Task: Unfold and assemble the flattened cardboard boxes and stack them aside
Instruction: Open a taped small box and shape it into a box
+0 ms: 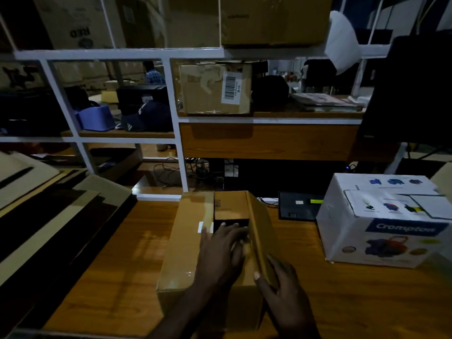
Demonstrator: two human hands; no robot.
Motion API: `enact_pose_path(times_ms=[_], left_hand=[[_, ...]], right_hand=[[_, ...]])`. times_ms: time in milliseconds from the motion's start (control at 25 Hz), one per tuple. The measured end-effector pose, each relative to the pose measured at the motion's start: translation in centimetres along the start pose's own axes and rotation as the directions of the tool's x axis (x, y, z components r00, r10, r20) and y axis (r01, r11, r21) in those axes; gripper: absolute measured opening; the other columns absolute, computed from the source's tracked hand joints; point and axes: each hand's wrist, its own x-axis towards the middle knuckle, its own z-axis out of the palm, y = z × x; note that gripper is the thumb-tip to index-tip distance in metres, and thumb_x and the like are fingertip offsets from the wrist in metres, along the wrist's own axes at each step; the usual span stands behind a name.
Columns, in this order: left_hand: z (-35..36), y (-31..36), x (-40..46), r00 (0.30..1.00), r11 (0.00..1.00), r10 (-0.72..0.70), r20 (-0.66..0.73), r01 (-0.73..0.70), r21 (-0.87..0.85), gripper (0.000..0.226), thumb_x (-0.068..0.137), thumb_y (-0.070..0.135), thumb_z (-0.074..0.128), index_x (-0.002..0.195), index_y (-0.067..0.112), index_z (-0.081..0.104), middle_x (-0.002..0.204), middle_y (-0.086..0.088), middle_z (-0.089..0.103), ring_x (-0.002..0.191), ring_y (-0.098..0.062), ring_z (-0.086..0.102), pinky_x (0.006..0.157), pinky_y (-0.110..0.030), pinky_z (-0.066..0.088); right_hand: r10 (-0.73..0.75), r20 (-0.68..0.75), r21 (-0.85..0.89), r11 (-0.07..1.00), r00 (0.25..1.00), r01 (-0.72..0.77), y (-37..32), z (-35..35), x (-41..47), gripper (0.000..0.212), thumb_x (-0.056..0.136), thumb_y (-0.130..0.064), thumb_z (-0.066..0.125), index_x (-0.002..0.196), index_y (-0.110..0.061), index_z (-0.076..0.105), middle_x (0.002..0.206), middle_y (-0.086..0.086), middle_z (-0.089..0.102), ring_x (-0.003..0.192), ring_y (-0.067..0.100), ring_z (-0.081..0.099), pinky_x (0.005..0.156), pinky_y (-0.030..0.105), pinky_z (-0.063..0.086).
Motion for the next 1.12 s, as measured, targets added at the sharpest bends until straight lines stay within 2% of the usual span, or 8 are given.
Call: enact_pose_path(times_ms=[160,320,440,560,720,800,920,1120], left_hand=[[-1.3,-1.5,-2.6,0.946,0.908,-0.307,0.104,0.258,0.33,0.056,0.093,0.066,0.032,0.145,0.048,0.028,0.161,0.009,0.016,0.149,-0.022,0.014,0.114,-0.063,0.007],[-2.3,-2.0,-4.3,0.909,0.889,-0.38,0.17,0.308,0.339,0.061,0.089,0.073,0.03,0.145,0.051,0.023,0.164,0.006,0.001,0.15,-0.032,-0.002,0.111,-0.068,0.0],[-2.7,-2.4,-5.6,0.921,0.893,-0.362,0.144,0.298,0.336,0.064,0.089,0.073,0.03,0.147,0.05,0.017,0.164,0.005,0.0,0.15,-0.033,-0.004,0.112,-0.066,-0.003],[-2.9,-3.1,-6.9,0.948,0.922,-0.297,0.111,0.254,0.292,0.065,0.088,0.074,0.031,0.147,0.05,0.016,0.164,0.006,0.004,0.151,-0.028,-0.002,0.116,-0.058,-0.001],[-3.0,-3.9,-8.4,0.987,0.998,-0.061,-0.147,0.064,0.014,0.04,0.092,0.051,0.049,0.131,0.05,0.044,0.157,0.011,0.025,0.149,-0.021,0.018,0.116,-0.046,0.022],[-3.3,-4.2,-9.0,0.93,0.988,0.058,-0.363,-0.105,-0.111,0.031,0.091,0.035,0.055,0.121,0.039,0.057,0.154,0.007,0.034,0.148,-0.018,0.023,0.111,-0.035,0.037],[-3.9,-4.4,-9.7,0.816,0.961,0.17,-0.552,-0.262,-0.092,0.029,0.094,0.024,0.055,0.122,0.025,0.062,0.152,-0.005,0.039,0.146,-0.028,0.029,0.118,-0.032,0.028],[-3.5,-5.9,-11.0,0.82,0.994,0.085,-0.565,-0.029,0.108,0.046,0.093,0.032,0.05,0.138,0.022,0.049,0.158,0.003,0.031,0.15,-0.028,0.016,0.123,-0.038,0.007]], right_hand=[[-0.179,0.135,-0.326,0.921,0.975,0.214,-2.7,-0.5,1.3,0.056,0.1,-0.05,0.042,0.152,-0.043,0.022,0.164,-0.006,0.006,0.15,0.022,0.01,0.122,0.039,0.016],[-0.293,0.335,-0.475,0.768,0.896,0.429,-5.2,0.3,2.7,0.045,0.106,-0.037,0.032,0.15,-0.045,0.026,0.164,-0.005,0.012,0.152,0.02,0.002,0.121,0.042,-0.005],[-0.339,0.391,-0.465,0.73,0.855,0.502,-6.1,0.9,3.9,0.044,0.106,-0.036,0.031,0.149,-0.046,0.026,0.163,-0.005,0.019,0.15,0.017,0.014,0.122,0.038,0.002],[-0.351,0.422,-0.404,0.753,0.836,0.52,-7.0,1.6,5.4,0.045,0.105,-0.042,0.036,0.149,-0.045,0.029,0.161,-0.007,0.022,0.146,0.017,0.025,0.118,0.035,0.023],[-0.426,0.424,-0.321,0.754,0.799,0.573,-7.7,3.0,6.2,0.061,0.102,-0.046,0.042,0.153,-0.048,0.009,0.164,-0.009,0.012,0.146,0.019,0.026,0.117,0.04,0.028],[-0.51,0.394,-0.254,0.739,0.765,0.624,-8.4,3.7,6.1,0.076,0.099,-0.047,0.05,0.152,-0.05,-0.003,0.164,-0.015,-0.001,0.144,0.021,0.032,0.111,0.041,0.039],[-0.592,0.402,-0.208,0.684,0.699,0.699,-10.2,4.9,6.2,0.099,0.092,-0.037,0.066,0.149,-0.053,-0.014,0.161,-0.021,-0.017,0.14,0.023,0.038,0.1,0.04,0.05],[-0.672,0.439,-0.19,0.579,0.596,0.793,-12.5,7.2,6.9,0.101,0.093,-0.026,0.065,0.147,-0.057,-0.014,0.16,-0.022,-0.02,0.14,0.02,0.037,0.098,0.038,0.051]])
